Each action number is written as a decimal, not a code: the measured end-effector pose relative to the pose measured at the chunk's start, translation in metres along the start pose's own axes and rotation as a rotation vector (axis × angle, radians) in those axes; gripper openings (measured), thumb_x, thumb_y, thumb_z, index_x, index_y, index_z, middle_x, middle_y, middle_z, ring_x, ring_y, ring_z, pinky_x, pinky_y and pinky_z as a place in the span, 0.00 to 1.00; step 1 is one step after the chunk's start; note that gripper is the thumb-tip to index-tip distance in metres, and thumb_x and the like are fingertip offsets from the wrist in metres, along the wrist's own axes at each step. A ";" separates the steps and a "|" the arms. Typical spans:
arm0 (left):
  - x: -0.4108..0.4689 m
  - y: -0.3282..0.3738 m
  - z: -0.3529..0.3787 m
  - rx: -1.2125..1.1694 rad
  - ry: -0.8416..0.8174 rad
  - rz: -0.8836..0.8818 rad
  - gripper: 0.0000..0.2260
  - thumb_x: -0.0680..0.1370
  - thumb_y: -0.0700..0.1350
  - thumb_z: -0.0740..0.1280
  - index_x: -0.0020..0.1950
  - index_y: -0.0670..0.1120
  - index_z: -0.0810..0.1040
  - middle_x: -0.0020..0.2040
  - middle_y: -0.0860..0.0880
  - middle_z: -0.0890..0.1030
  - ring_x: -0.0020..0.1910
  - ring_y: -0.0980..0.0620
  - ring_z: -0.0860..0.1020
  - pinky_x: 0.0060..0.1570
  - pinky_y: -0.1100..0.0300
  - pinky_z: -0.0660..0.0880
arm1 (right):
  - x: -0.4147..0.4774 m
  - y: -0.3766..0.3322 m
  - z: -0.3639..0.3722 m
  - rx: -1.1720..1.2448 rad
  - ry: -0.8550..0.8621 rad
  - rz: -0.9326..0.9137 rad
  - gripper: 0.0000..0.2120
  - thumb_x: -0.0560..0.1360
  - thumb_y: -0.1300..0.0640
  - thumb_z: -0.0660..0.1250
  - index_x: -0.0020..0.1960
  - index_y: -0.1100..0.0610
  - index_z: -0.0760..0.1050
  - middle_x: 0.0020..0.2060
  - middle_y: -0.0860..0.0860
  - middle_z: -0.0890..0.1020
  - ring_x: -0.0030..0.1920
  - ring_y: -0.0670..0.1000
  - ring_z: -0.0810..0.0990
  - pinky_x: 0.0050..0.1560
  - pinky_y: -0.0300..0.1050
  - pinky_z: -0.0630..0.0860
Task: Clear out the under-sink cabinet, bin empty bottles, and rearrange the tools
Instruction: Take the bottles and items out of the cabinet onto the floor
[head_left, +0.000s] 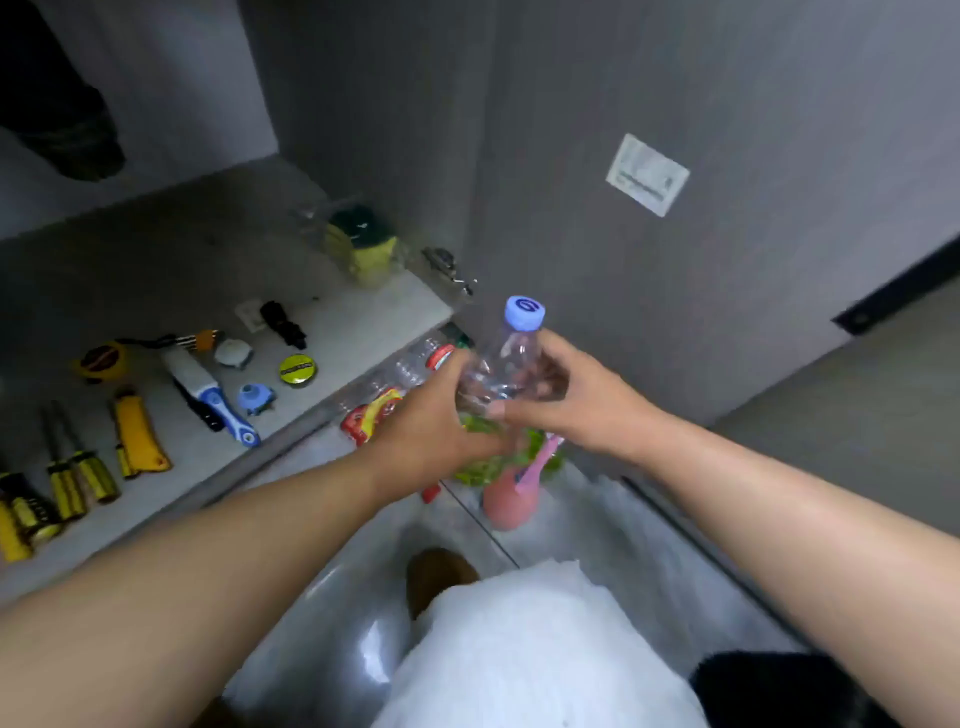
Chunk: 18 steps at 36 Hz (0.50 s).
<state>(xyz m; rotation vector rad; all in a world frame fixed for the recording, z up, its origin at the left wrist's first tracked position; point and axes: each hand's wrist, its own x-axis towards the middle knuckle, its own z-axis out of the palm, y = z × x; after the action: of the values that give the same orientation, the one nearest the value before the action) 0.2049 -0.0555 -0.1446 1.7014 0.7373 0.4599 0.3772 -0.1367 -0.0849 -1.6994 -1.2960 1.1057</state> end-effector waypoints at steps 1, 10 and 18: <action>-0.006 0.003 0.011 0.087 -0.034 -0.017 0.33 0.62 0.57 0.82 0.62 0.62 0.70 0.53 0.63 0.84 0.50 0.66 0.82 0.46 0.61 0.79 | -0.016 0.008 -0.003 -0.005 0.051 0.009 0.24 0.66 0.54 0.82 0.57 0.50 0.77 0.43 0.43 0.84 0.41 0.41 0.81 0.46 0.36 0.76; -0.023 -0.018 0.047 0.496 -0.385 0.078 0.21 0.74 0.55 0.73 0.64 0.67 0.70 0.59 0.65 0.79 0.57 0.66 0.77 0.53 0.60 0.78 | -0.104 0.082 -0.030 -0.085 0.234 0.205 0.21 0.64 0.52 0.83 0.51 0.43 0.76 0.40 0.36 0.81 0.39 0.38 0.78 0.45 0.32 0.74; -0.031 -0.050 0.004 0.674 -0.306 0.021 0.15 0.80 0.50 0.69 0.64 0.62 0.73 0.61 0.60 0.75 0.58 0.59 0.75 0.60 0.57 0.76 | -0.078 0.173 -0.001 -0.280 0.397 0.457 0.28 0.64 0.56 0.82 0.60 0.54 0.75 0.53 0.55 0.81 0.50 0.54 0.79 0.45 0.42 0.70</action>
<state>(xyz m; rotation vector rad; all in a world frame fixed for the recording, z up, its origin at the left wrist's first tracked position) 0.1732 -0.0731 -0.1912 2.3403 0.6876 -0.0601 0.4296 -0.2530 -0.2254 -2.3629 -0.8602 0.7846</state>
